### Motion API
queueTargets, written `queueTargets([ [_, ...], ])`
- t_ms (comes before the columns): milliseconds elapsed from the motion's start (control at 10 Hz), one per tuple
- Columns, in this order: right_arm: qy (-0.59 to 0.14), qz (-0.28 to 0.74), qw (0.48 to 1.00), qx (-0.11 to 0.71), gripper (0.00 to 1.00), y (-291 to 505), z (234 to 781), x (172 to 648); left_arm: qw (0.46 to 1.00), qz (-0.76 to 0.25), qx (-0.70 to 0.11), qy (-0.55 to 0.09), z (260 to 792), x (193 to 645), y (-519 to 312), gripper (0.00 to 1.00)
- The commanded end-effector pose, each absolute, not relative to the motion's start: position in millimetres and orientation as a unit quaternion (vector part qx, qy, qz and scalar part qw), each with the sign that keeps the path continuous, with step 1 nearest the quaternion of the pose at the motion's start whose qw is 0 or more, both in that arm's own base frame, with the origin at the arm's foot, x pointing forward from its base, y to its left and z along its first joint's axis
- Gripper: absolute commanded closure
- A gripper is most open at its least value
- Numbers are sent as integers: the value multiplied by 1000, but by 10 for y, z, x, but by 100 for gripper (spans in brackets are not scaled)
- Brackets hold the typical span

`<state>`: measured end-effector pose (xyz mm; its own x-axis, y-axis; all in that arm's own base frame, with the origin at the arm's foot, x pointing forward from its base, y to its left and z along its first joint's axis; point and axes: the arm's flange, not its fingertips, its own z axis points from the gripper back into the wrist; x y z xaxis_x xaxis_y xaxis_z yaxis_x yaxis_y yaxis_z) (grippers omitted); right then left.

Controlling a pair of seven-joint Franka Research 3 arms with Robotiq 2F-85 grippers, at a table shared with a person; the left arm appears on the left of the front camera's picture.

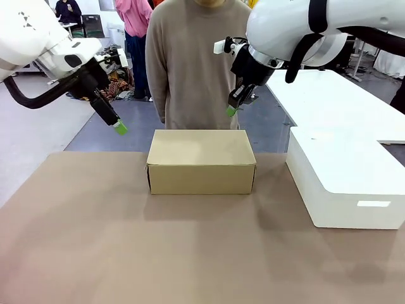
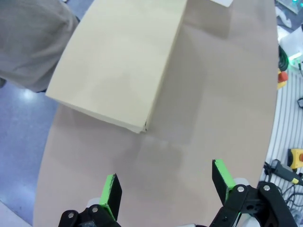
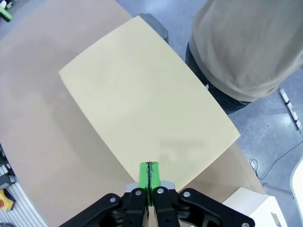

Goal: Pack the shoes into the box.
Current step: Press down on the lid of the Shoes Box.

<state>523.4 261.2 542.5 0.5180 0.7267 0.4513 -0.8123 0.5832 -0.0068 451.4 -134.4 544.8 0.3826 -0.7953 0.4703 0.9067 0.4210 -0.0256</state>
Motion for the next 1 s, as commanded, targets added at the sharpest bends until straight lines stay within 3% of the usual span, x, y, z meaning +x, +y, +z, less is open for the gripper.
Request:
queueTargets([
  [0, -208, 447, 864, 103, 100, 2614, 5444, 5197, 820, -521, -103, -213, 5450, 4542, -1396, 0],
  [100, -208, 447, 864, 103, 100, 2614, 5444, 5197, 819, -519, -141, -198, 5448, 4514, -1344, 0],
  [400, -208, 447, 864, 103, 100, 2614, 5444, 5197, 819, -519, -141, -198, 5448, 4514, -1344, 0],
  [900, -201, 384, 898, 79, 100, 2923, 5377, 5494, 863, -438, -92, -235, 5617, 4192, -1441, 0],
])
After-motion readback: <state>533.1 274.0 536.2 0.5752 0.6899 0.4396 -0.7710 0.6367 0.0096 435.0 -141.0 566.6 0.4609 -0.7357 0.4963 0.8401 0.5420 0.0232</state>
